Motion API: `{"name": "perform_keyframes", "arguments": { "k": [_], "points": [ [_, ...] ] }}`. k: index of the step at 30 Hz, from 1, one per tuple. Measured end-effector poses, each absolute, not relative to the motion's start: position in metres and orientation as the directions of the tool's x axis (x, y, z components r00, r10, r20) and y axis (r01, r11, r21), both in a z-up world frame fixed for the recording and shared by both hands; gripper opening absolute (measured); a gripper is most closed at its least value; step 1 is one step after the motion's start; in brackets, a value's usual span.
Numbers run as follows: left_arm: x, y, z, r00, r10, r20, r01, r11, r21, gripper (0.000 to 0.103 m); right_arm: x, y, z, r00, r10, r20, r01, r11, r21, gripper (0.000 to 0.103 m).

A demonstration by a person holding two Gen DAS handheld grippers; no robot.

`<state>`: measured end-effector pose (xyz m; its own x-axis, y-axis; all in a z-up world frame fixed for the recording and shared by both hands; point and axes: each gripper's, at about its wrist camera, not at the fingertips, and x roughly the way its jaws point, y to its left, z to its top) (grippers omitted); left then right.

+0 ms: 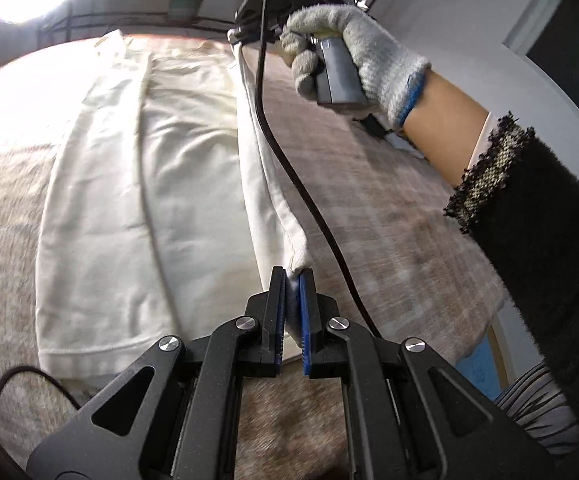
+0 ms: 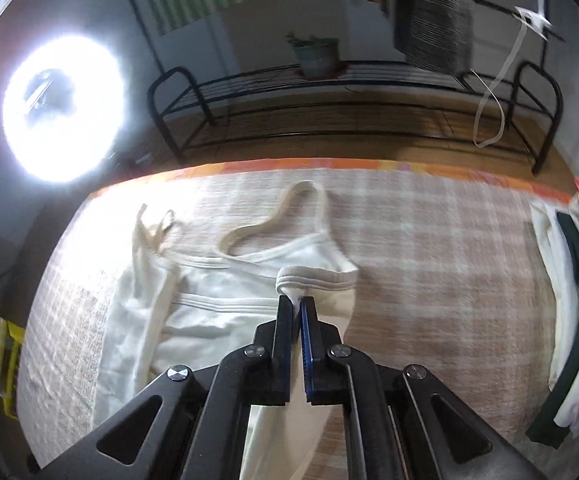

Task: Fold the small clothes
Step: 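Fold that side edge over onto the first fold, then open both grippers, then grasp the hem end of the folded camisole with both grippers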

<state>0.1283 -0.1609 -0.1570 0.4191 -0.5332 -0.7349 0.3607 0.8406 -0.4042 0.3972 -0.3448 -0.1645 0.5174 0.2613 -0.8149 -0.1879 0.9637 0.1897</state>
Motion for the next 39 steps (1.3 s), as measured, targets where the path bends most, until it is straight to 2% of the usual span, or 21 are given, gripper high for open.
{"name": "perform_keyframes", "arguments": {
  "k": [14, 15, 16, 17, 18, 25, 29, 32, 35, 39],
  "points": [
    [0.128, -0.148, -0.171, 0.421, -0.464, -0.78, 0.327, 0.879, -0.346, 0.005, 0.409, -0.242, -0.195, 0.468, 0.226, -0.854, -0.314, 0.946, 0.078, 0.003],
    [0.127, -0.149, -0.17, 0.418, -0.461, -0.783, 0.337, 0.879, -0.337, 0.008, 0.409, -0.24, -0.198, 0.466, 0.225, -0.856, -0.319, 0.945, 0.075, 0.007],
    [0.126, -0.148, -0.167, 0.411, -0.454, -0.791, 0.348, 0.88, -0.324, 0.012, 0.409, -0.239, -0.199, 0.46, 0.23, -0.857, -0.325, 0.943, 0.079, 0.016],
    [0.124, -0.147, -0.165, 0.408, -0.451, -0.794, 0.353, 0.88, -0.318, 0.026, 0.408, -0.239, -0.198, 0.451, 0.238, -0.86, -0.327, 0.941, 0.089, 0.036],
    [0.122, -0.145, -0.162, 0.411, -0.452, -0.792, 0.358, 0.879, -0.316, 0.036, 0.405, -0.243, -0.194, 0.448, 0.258, -0.856, -0.325, 0.939, 0.113, 0.04],
    [0.091, -0.107, -0.123, 0.47, -0.496, -0.73, 0.426, 0.852, -0.305, 0.037, 0.35, -0.29, -0.129, 0.515, 0.374, -0.771, -0.293, 0.922, 0.251, 0.04],
    [0.09, -0.082, -0.109, 0.527, -0.478, -0.703, 0.402, 0.869, -0.288, 0.037, 0.298, -0.322, -0.111, 0.515, 0.391, -0.763, -0.259, 0.919, 0.296, 0.04],
    [0.093, -0.051, -0.118, 0.54, -0.426, -0.726, 0.325, 0.901, -0.287, 0.037, 0.237, -0.343, -0.123, 0.48, 0.392, -0.785, -0.232, 0.92, 0.317, 0.04],
    [0.103, -0.014, -0.143, 0.492, -0.407, -0.77, 0.207, 0.913, -0.35, 0.037, 0.18, -0.36, -0.151, 0.421, 0.41, -0.809, -0.216, 0.912, 0.349, 0.04],
    [0.115, 0.013, -0.174, 0.397, -0.474, -0.786, 0.098, 0.873, -0.477, 0.037, 0.122, -0.369, -0.197, 0.337, 0.476, -0.812, -0.173, 0.879, 0.444, 0.04]
  ]
}}
